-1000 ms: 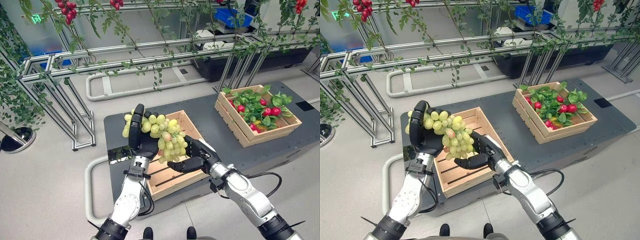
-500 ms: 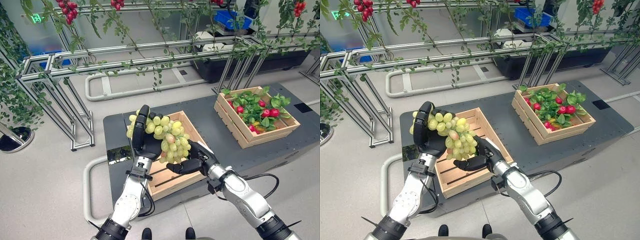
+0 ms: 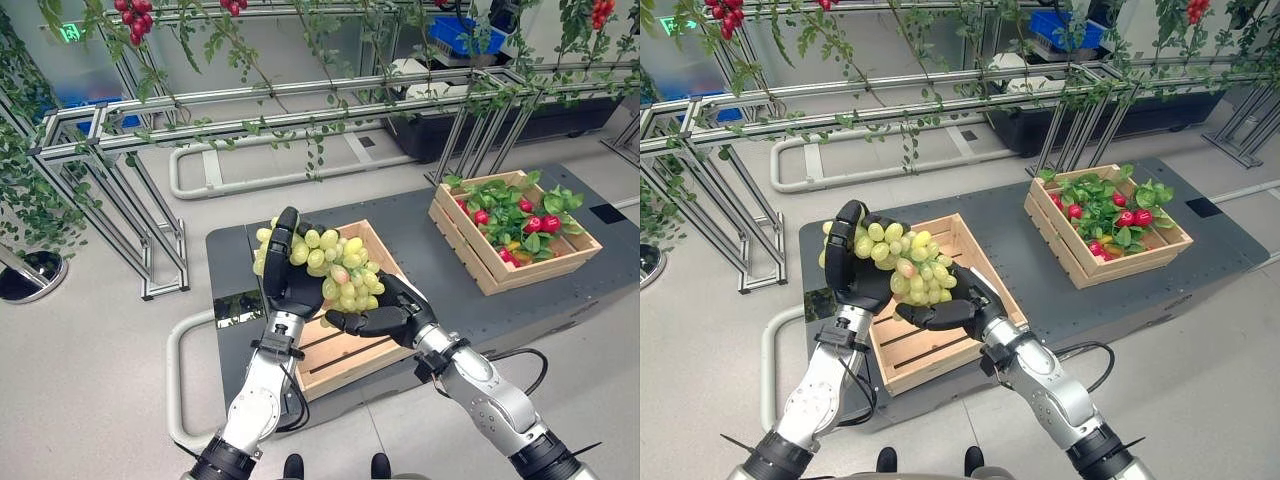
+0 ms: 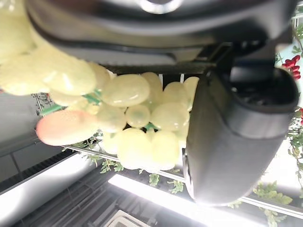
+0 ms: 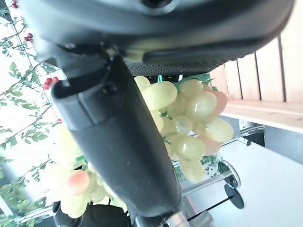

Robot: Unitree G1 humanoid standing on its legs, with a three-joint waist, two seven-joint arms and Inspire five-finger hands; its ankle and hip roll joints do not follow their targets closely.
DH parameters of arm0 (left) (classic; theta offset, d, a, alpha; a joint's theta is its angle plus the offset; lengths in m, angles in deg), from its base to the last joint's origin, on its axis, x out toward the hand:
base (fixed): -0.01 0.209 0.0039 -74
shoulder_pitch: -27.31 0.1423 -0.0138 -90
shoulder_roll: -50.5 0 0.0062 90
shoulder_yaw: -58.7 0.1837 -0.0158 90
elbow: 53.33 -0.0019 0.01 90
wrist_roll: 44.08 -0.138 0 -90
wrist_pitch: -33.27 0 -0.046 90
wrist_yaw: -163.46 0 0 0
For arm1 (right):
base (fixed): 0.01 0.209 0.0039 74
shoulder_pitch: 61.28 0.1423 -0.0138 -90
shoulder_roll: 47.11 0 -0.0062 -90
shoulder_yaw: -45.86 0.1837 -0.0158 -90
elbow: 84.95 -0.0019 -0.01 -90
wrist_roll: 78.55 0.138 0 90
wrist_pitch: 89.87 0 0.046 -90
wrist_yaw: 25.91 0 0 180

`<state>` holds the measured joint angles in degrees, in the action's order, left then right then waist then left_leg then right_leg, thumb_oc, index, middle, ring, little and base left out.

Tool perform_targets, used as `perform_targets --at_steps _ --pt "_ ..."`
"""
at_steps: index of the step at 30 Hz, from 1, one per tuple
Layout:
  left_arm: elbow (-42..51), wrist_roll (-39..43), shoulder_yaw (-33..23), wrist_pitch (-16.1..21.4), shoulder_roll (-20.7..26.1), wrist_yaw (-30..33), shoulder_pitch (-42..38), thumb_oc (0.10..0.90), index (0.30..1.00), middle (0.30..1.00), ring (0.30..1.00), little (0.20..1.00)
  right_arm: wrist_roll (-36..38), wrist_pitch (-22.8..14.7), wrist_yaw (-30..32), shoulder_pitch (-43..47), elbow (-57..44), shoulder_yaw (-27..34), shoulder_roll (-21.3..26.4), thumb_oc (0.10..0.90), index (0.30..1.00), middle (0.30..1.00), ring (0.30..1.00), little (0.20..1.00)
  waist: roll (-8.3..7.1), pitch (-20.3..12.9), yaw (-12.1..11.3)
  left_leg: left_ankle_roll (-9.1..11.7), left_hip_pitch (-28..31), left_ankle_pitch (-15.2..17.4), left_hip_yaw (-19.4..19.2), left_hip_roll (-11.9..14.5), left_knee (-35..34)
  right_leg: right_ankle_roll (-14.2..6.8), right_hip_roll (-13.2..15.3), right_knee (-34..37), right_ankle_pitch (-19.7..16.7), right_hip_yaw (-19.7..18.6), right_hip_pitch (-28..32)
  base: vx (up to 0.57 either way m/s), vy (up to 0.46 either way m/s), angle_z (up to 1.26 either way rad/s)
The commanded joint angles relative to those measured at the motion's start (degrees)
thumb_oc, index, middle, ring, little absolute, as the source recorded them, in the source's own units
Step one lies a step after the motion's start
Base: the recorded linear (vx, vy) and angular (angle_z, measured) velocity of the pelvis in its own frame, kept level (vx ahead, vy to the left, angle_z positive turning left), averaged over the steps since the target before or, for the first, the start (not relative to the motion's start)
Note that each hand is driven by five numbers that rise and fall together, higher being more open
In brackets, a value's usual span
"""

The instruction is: Pick up the fruits from the basket on one side to the basket on the other side

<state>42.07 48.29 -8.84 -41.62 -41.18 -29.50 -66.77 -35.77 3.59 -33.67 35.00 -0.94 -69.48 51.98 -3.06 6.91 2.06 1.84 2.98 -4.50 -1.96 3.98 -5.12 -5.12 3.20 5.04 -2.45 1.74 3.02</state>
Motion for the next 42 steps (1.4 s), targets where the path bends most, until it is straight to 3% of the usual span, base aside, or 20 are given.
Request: perform_targets --at_steps 1,8,9,10,11,17,32,36,37,38,42 --pt "4.57 -3.86 0.13 -0.58 -0.97 -5.2 -4.15 0.4 0.3 0.3 0.3 0.3 8.54 -10.29 -9.77 2.3 -7.7 3.21 -3.37 0.8 0.9 0.9 0.9 0.9 -0.23 -6.01 -0.77 -1.42 0.32 3.53 -0.51 1.49 0.12 0.52 2.09 -0.04 -1.93 -0.1 -1.23 0.0 0.0 0.0" --pt "4.05 -3.87 -0.04 -0.61 -1.06 -5.42 -4.03 0.4 0.3 0.3 0.3 0.3 10.92 -10.26 -12.96 3.11 -8.11 3.16 -3.92 0.8 0.9 0.9 0.9 0.9 -0.25 -6.1 -0.96 -1.31 0.51 3.52 -0.39 1.58 0.12 0.58 2.0 -0.04 -1.88 -0.24 -0.97 0.0 0.0 0.0" --pt "4.19 -4.02 -0.02 -0.6 -1.11 -5.37 -3.9 0.4 0.3 0.3 0.3 0.3 10.54 -10.24 -12.86 2.76 -8.28 3.09 -4.03 0.725 0.787 0.787 0.787 0.787 -0.22 -6.16 -0.94 -1.3 0.5 3.54 -0.39 1.59 0.12 0.55 2.0 -0.04 -1.86 -0.23 -0.99 0.0 0.0 0.0" --pt "4.3 -4.04 -0.17 -0.77 -1.11 -5.43 -3.7 0.4 0.3 0.3 0.3 0.3 10.31 -10.05 -12.83 2.38 -8.41 3.25 -3.97 0.431 0.347 0.347 0.347 0.347 -0.23 -6.22 -0.92 -1.32 0.51 3.56 -0.39 1.59 0.12 0.54 2.01 -0.04 -1.84 -0.25 -1.0 0.0 0.0 0.0" --pt "4.29 -4.07 -0.01 -0.7 -1.03 -5.53 -3.62 0.4 0.3 0.3 0.3 0.3 9.57 -10.12 -12.18 2.2 -8.42 3.08 -3.92 0.4 0.3 0.3 0.3 0.3 -0.28 -6.3 -0.85 -1.32 0.46 3.54 -0.43 1.63 0.12 0.5 2.04 -0.04 -1.88 -0.28 -1.08 0.0 0.0 0.0" --pt "4.2 -4.32 0.22 -0.87 -1.03 -5.62 -3.64 0.4 0.3 0.3 0.3 0.3 10.5 -10.56 -12.87 2.26 -8.26 3.19 -3.86 0.4 0.3 0.3 0.3 0.3 -0.25 -6.23 -0.69 -1.34 0.49 3.54 -0.57 1.7 0.12 0.53 2.03 -0.04 -1.85 -0.37 -1.13 0.0 0.0 0.0" --pt "3.75 -6.88 0.11 -2.18 -1.07 -3.95 -2.83 0.4 0.3 0.3 0.3 0.3 11.76 -14.34 -7.69 1.27 -8.9 4.47 -6.16 0.4 0.3 0.3 0.3 0.3 0.14 -6.23 -0.17 -1.64 0.51 3.73 -1.26 1.44 0.12 0.54 1.91 -0.04 -1.95 -1.01 -1.39 0.0 -0.012 -0.03" --pt "4.01 -9.1 -0.63 -3.25 -0.24 -3.43 -1.74 0.511 0.467 0.467 0.467 0.467 11.59 -16.43 -5.57 -0.37 -9.14 5.74 -6.21 0.4 0.3 0.3 0.3 0.3 0.27 -6.2 0.18 -1.64 0.29 3.71 -1.65 1.58 0.12 0.55 1.68 -0.04 -2.02 -1.35 -1.74 0.0 -0.072 -0.04" --pt "4.09 -9.78 -0.86 -3.13 0.05 -3.23 -1.33 0.676 0.714 0.714 0.714 0.714 11.68 -16.89 -5.27 -1.04 -9.18 6.15 -6.25 0.4 0.3 0.3 0.3 0.3 0.32 -6.22 0.31 -1.61 0.25 3.67 -1.78 1.69 0.12 0.57 1.57 -0.04 -2.05 -1.54 -1.89 -0.01 -0.108 -0.06" --pt "4.16 -10.66 -1.11 -2.81 0.21 -2.93 -0.91 0.8 0.9 0.9 0.9 0.9 11.77 -17.43 -4.87 -1.84 -9.14 6.78 -6.37 0.4 0.3 0.3 0.3 0.3 0.38 -6.23 0.5 -1.57 0.17 3.62 -1.88 1.81 0.12 0.6 1.38 -0.04 -2.09 -1.79 -2.09 -0.01 -0.115 -0.07" --pt "4.34 -11.9 -2.59 -0.79 1.19 -1.9 0.13 0.8 0.9 0.9 0.9 0.9 11.58 -18.74 -4.07 -3.52 -9.0 8.89 -5.79 0.4 0.3 0.3 0.3 0.3 0.63 -5.95 1.05 -1.22 -0.31 3.01 -2.39 2.66 0.12 1.03 0.46 -0.04 -2.21 -2.58 -2.82 -0.02 -0.137 -0.12"
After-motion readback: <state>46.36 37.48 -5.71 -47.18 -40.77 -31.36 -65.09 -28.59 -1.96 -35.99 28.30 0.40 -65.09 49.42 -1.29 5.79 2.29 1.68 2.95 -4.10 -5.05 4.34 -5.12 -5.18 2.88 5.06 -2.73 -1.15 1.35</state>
